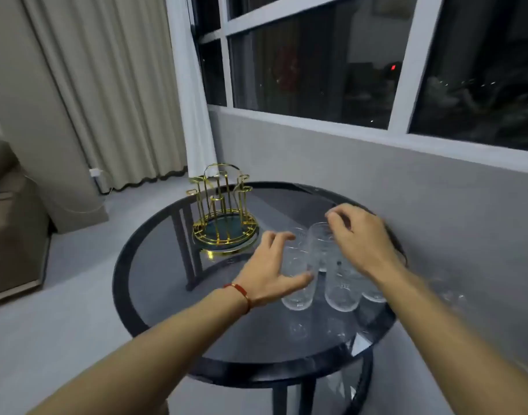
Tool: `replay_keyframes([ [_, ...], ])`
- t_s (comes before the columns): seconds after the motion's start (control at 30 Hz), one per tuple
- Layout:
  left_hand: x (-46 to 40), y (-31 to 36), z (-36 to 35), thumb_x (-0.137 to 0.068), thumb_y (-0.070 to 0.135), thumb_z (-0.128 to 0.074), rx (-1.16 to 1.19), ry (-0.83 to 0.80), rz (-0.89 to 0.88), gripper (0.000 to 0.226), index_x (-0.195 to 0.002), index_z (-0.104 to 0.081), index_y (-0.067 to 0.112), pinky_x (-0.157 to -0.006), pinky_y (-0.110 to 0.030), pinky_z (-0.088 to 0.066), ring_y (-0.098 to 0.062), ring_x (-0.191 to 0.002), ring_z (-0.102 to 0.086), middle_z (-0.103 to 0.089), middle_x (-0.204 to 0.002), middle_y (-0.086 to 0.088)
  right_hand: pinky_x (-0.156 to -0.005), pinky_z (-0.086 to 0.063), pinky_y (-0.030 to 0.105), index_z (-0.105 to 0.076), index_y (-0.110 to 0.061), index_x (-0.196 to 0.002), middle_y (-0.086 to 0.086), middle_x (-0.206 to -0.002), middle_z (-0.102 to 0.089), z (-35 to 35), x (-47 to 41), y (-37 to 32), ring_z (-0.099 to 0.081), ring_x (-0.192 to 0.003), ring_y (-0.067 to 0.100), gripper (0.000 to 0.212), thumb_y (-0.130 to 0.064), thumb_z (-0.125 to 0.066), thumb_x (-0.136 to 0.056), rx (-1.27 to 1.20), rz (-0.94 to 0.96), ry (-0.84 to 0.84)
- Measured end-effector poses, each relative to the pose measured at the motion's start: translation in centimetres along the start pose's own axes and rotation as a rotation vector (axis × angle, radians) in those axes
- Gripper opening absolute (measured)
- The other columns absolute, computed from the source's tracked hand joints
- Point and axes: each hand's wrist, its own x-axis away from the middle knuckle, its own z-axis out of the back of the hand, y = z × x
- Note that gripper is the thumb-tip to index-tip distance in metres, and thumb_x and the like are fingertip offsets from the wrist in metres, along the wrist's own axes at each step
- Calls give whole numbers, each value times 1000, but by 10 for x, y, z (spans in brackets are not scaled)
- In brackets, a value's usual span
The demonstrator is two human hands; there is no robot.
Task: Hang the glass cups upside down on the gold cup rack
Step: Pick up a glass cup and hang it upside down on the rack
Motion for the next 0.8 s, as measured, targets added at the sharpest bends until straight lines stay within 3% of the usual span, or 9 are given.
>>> replay_keyframes([
  [0.1,5,7,-17,-76,50,-78,12,38,71,92,-147,-30,20,-106,-29,-40,-21,-126,-46,-38,-136,-4,-71,-51,34,-75,-23,-100,-2,-89,-76,-10,40,10,-67,-79,14,18,-23,-57,-103,-228,-63,156],
  [0.2,2,10,-21,-72,41,-84,53,99,147,96,-149,-32,18,-104,-36,-47,-23,-122,-53,-52,-131,-8,-70,-55,38,-75,-25,-93,-5,-80,-76,-22,65,13,-70,-75,15,16,-24,-61,-100,-308,-105,132],
  [0.23,1,7,-19,-71,42,-85,52,122,158,95,-148,-34,18,-101,-36,-49,-21,-118,-55,-54,-128,-7,-72,-57,37,-76,-25,-93,-6,-82,-77,-26,63,12,-71,-77,12,15,-25,-63,-99,-315,-95,102],
  [0.33,9,1,-3,-68,53,-80,151,288,221,88,-143,-45,21,-89,-23,-49,-11,-107,-56,-57,-121,2,-73,-51,11,-81,-28,-107,-15,-104,-78,-33,59,-1,-68,-92,-3,19,-27,-64,-99,-271,-14,-20],
  [0.4,11,-5,15,-65,59,-75,353,448,302,82,-137,-50,28,-82,-19,-50,-6,-100,-59,-61,-113,4,-91,-48,7,-74,-30,-131,-18,-132,-70,-42,58,-10,-64,-110,-9,32,-31,-61,-102,-241,58,-125],
  [0.5,6,-18,38,-66,57,-73,707,544,415,75,-133,-57,26,-87,-43,-59,-19,-107,-65,-67,-116,-5,-114,-30,14,-42,-37,-162,-29,-157,-41,-66,52,-28,-36,-142,-13,56,-43,-51,-107,-261,97,-253],
  [0.6,-1,-26,43,-71,48,-71,1127,505,415,47,-105,-72,16,-81,-42,-60,-22,-100,-69,-73,-108,-7,-114,-30,21,-31,-40,-165,-18,-163,-43,-83,27,-46,-37,-149,1,61,-53,-42,-107,-301,11,-266],
  [0.7,-19,-36,51,-81,36,-71,1368,550,437,30,-102,-73,15,-82,-46,-55,-28,-97,-66,-70,-104,-13,-109,-48,41,-40,-41,-157,-6,-126,-59,-93,-15,-58,-59,-120,16,58,-55,-52,-102,-302,-41,-253],
  [0.8,-34,-45,55,-95,36,-65,1430,540,434,39,-120,-68,6,-90,-54,-57,-33,-107,-68,-72,-116,-17,-92,-64,49,-54,-35,-141,-4,-128,-68,-87,-55,-63,-77,-95,11,60,-61,-70,-89,-396,-116,-282],
])
